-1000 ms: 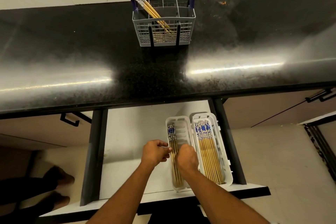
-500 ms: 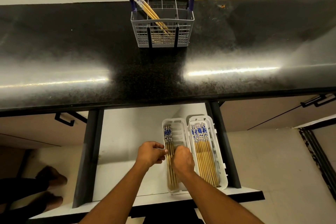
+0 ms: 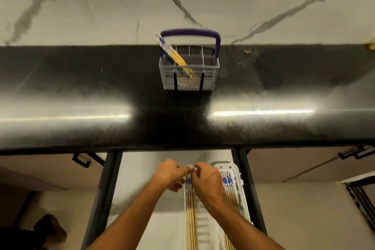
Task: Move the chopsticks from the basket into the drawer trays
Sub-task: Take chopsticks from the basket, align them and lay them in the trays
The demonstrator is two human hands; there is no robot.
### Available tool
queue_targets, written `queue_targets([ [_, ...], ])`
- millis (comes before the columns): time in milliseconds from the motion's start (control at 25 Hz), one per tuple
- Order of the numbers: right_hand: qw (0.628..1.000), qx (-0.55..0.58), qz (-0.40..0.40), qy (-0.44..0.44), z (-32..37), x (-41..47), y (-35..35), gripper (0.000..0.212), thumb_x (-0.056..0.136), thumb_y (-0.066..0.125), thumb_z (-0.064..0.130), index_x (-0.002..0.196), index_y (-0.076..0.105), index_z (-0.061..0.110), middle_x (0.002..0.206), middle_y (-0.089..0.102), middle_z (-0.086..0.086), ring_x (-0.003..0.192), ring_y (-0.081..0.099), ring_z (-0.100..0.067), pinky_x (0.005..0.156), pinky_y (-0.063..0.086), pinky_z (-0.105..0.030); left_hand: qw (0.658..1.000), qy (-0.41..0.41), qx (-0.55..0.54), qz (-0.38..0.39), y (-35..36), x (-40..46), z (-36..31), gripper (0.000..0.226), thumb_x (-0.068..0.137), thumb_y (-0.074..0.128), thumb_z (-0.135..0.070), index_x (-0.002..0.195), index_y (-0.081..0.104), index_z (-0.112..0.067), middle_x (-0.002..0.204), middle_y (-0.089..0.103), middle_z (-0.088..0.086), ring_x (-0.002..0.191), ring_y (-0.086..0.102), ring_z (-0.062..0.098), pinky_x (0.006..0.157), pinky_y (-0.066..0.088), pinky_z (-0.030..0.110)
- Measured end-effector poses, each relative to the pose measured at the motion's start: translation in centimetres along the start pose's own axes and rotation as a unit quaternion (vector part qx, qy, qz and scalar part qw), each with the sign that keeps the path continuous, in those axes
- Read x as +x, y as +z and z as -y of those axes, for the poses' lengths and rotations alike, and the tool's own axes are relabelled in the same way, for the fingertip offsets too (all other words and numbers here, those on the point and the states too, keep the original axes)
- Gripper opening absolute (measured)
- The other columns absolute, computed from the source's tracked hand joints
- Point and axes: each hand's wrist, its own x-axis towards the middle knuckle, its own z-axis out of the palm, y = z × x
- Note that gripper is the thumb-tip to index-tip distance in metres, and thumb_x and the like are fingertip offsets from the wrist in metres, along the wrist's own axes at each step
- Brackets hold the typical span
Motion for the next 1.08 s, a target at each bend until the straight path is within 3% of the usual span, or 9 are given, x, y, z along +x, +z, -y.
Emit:
queue_targets([
  [160,0.983,0.013,-0.139,-0.123,6.2,5.3,-7.8,0.023,0.095,0.060,0.025,0.116,0.068,0.018,0.102,0.071,0.001,0.092,0.067,-0.014,0.080,0.051,-0.019,0.979,0.114,-0.165,-0.049,-8.1,0.7,-9.3,0.025,0.092,0.067,-0.035,0.094,0.070,-0.010,0.090,0.074,0.013,0.081,0.074,0.025,0.064,0.062,0.032],
  [280,0.963,0.015,-0.198,-0.182,10.3,9.1,-12.8,0.019,0.094,0.061,0.021,0.110,0.071,0.016,0.097,0.073,-0.001,0.087,0.068,-0.014,0.075,0.050,-0.017,0.940,0.186,-0.241,-0.153,-13.4,2.4,-15.1,0.017,0.092,0.068,-0.028,0.089,0.072,-0.012,0.087,0.075,0.011,0.077,0.071,0.020,0.071,0.063,0.035],
  [360,0.957,0.035,-0.199,-0.210,12.1,11.2,-15.1,0.013,0.095,0.059,0.017,0.099,0.071,0.014,0.089,0.073,-0.003,0.079,0.066,-0.015,0.069,0.056,-0.025,0.911,0.194,-0.304,-0.198,-16.1,4.1,-18.3,0.015,0.092,0.069,-0.025,0.092,0.071,-0.010,0.087,0.072,0.008,0.079,0.069,0.018,0.075,0.063,0.037],
  [440,0.954,0.053,-0.193,-0.223,12.9,12.8,-16.2,0.013,0.096,0.058,0.017,0.100,0.070,0.012,0.092,0.072,-0.004,0.080,0.066,-0.015,0.070,0.060,-0.029,0.893,0.183,-0.343,-0.227,-18.0,6.1,-20.4,0.012,0.091,0.070,-0.025,0.093,0.069,-0.014,0.086,0.070,0.006,0.080,0.070,0.019,0.081,0.062,0.041],
  [600,0.952,0.044,-0.189,-0.238,12.4,14.5,-15.9,0.014,0.096,0.057,0.017,0.100,0.070,0.011,0.093,0.072,-0.003,0.081,0.066,-0.013,0.064,0.056,-0.016,0.888,0.147,-0.298,-0.317,-19.8,9.7,-22.4,0.029,0.089,0.070,-0.033,0.107,0.072,-0.010,0.106,0.073,0.013,0.100,0.070,0.029,0.092,0.057,0.045],
  [720,0.955,0.052,-0.176,-0.235,11.7,15.5,-15.5,0.015,0.096,0.058,0.017,0.102,0.070,0.011,0.095,0.072,-0.002,0.082,0.067,-0.013,0.069,0.058,-0.019,0.872,0.159,-0.308,-0.345,-19.9,11.2,-23.7,0.019,0.089,0.071,-0.032,0.078,0.069,-0.016,0.089,0.073,0.011,0.087,0.072,0.027,0.085,0.060,0.047],
  [800,0.954,0.052,-0.182,-0.231,11.4,16.0,-15.4,0.014,0.095,0.059,0.018,0.101,0.071,0.013,0.093,0.073,0.000,0.078,0.065,-0.009,0.066,0.055,-0.014,0.861,0.161,-0.330,-0.351,-19.8,11.7,-24.1,0.021,0.089,0.072,-0.027,0.070,0.064,-0.021,0.082,0.072,0.009,0.078,0.074,0.024,0.080,0.062,0.046],
  [960,0.954,0.056,-0.194,-0.220,10.9,16.5,-15.6,0.012,0.094,0.061,0.018,0.097,0.072,0.016,0.087,0.072,0.003,0.074,0.064,-0.007,0.062,0.054,-0.015,0.841,0.145,-0.375,-0.363,-19.9,12.3,-23.7,0.021,0.090,0.072,-0.021,0.070,0.066,-0.024,0.075,0.073,0.002,0.064,0.074,0.014,0.071,0.065,0.041],
  [1080,0.957,0.069,-0.186,-0.211,10.7,16.5,-15.6,0.011,0.094,0.062,0.018,0.099,0.071,0.016,0.090,0.073,0.002,0.077,0.065,-0.008,0.066,0.058,-0.020,0.836,0.151,-0.389,-0.356,-20.4,11.4,-23.6,0.013,0.090,0.071,-0.021,0.078,0.069,-0.021,0.082,0.075,0.006,0.068,0.075,0.015,0.070,0.065,0.038],
])
